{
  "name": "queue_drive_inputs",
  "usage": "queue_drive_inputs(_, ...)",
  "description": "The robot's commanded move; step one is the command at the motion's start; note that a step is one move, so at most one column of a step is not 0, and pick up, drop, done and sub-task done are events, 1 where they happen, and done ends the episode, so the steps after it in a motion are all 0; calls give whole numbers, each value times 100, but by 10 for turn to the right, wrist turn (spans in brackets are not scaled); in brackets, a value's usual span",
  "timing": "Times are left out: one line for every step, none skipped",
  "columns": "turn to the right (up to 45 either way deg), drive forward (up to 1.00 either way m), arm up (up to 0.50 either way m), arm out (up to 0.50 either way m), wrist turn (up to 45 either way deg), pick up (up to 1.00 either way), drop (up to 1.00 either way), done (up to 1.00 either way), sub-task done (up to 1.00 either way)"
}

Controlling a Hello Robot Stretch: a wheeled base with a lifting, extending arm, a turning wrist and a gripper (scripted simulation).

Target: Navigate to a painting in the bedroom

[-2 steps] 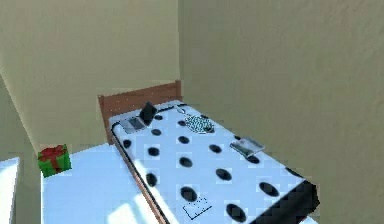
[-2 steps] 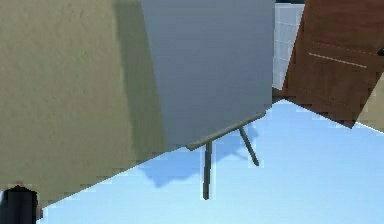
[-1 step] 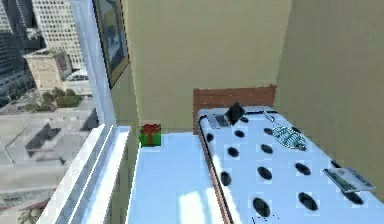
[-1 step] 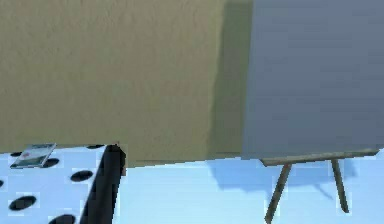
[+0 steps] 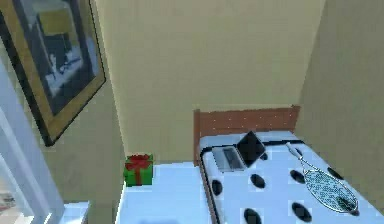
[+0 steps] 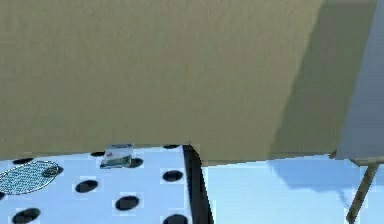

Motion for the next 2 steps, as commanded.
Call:
queue_drive_inputs(-270,0,0,0,0,0,0,0,0)
queue_drive_inputs(0,0,0,0,0,0,0,100,0)
